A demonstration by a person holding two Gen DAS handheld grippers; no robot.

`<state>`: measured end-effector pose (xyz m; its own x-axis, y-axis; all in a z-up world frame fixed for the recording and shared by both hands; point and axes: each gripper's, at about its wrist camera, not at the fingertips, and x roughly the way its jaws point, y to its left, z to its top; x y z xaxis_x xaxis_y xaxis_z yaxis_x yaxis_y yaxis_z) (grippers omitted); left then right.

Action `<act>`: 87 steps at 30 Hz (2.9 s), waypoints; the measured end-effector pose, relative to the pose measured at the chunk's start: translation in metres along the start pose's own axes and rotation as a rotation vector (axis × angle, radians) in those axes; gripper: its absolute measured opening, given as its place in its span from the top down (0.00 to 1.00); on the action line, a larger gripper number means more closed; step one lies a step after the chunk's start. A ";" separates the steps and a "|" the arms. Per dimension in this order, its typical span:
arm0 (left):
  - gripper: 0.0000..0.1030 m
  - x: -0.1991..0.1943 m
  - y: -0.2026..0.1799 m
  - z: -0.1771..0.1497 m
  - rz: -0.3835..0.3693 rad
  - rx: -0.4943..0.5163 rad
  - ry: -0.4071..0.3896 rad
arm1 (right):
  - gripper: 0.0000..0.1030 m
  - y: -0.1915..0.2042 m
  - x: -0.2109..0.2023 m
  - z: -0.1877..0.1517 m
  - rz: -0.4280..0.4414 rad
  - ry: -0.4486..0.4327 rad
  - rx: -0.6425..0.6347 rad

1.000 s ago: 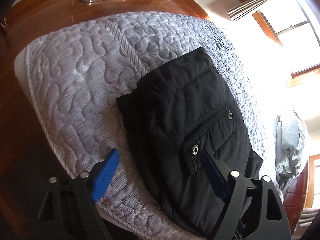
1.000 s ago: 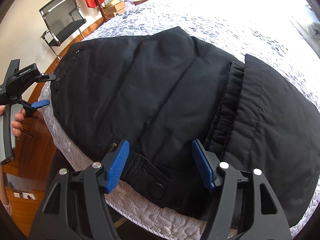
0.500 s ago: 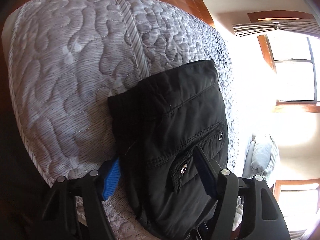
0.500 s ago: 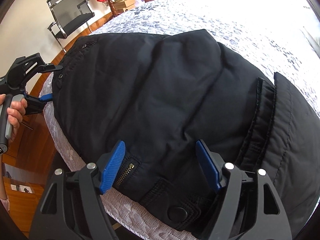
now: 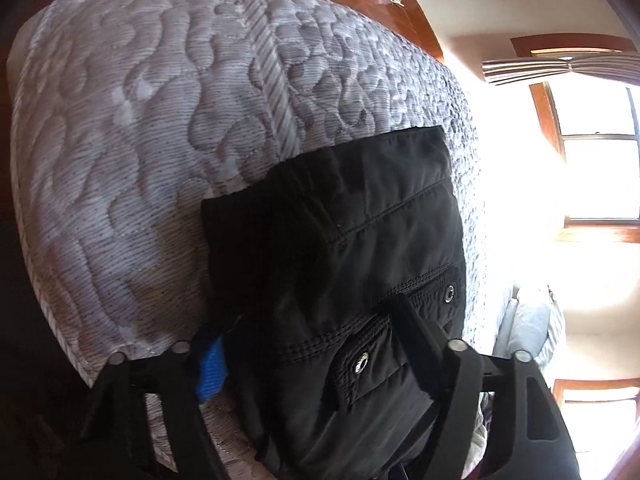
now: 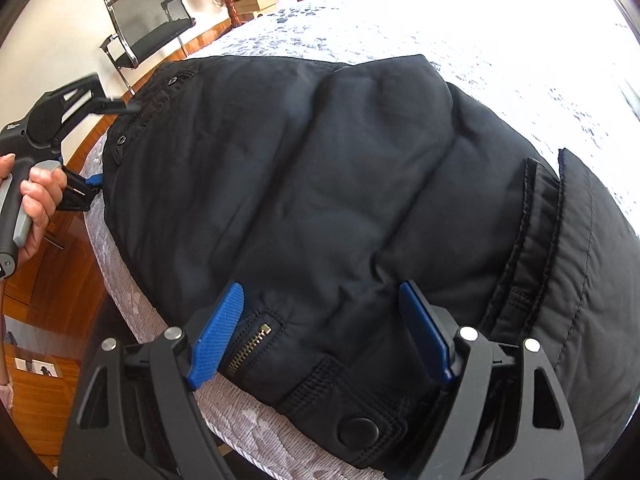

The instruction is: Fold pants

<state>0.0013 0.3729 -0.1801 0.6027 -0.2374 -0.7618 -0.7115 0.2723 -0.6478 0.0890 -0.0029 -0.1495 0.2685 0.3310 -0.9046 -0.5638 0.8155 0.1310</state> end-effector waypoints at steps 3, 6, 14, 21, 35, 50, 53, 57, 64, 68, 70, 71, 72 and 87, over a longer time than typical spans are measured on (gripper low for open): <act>0.57 -0.003 0.006 0.003 -0.011 -0.028 0.034 | 0.22 0.000 -0.002 -0.003 -0.001 -0.004 -0.001; 0.77 -0.009 0.013 0.005 -0.086 -0.094 0.059 | 0.22 0.002 -0.001 -0.005 -0.002 -0.005 -0.005; 0.84 -0.031 -0.051 -0.014 -0.139 0.159 -0.021 | 0.22 -0.002 -0.005 -0.011 0.004 -0.018 0.021; 0.83 -0.037 -0.143 -0.064 -0.201 0.488 -0.042 | 0.22 -0.020 -0.025 -0.016 0.048 -0.057 0.090; 0.74 0.017 -0.184 -0.217 -0.141 0.964 0.218 | 0.22 -0.120 -0.090 -0.051 -0.049 -0.178 0.349; 0.09 0.021 -0.184 -0.272 0.001 1.207 0.189 | 0.15 -0.178 -0.106 -0.068 0.088 -0.262 0.564; 0.07 0.013 -0.181 -0.254 0.055 1.195 0.087 | 0.14 -0.168 -0.101 -0.051 0.104 -0.258 0.534; 0.06 0.010 -0.166 -0.232 0.095 1.103 0.062 | 0.13 -0.152 -0.098 -0.026 0.127 -0.267 0.474; 0.06 0.004 -0.145 -0.196 0.091 0.977 0.053 | 0.13 -0.105 -0.086 -0.023 0.056 -0.170 0.234; 0.06 0.002 -0.134 -0.194 0.101 0.968 0.056 | 0.32 -0.091 -0.079 -0.032 0.129 -0.143 0.196; 0.06 0.004 -0.135 -0.198 0.099 0.973 0.069 | 0.37 -0.084 -0.076 -0.034 0.157 -0.130 0.179; 0.06 0.005 -0.136 -0.199 0.096 0.972 0.072 | 0.38 -0.080 -0.074 -0.034 0.157 -0.124 0.172; 0.06 0.004 -0.136 -0.199 0.096 0.970 0.073 | 0.44 -0.078 -0.071 -0.033 0.158 -0.117 0.164; 0.04 0.025 -0.144 -0.208 0.196 1.061 0.050 | 0.72 -0.104 -0.090 -0.018 0.108 -0.187 0.194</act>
<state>0.0433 0.1339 -0.1047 0.4797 -0.1327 -0.8673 -0.1034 0.9731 -0.2060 0.1093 -0.1258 -0.0892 0.3649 0.4877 -0.7931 -0.4417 0.8406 0.3137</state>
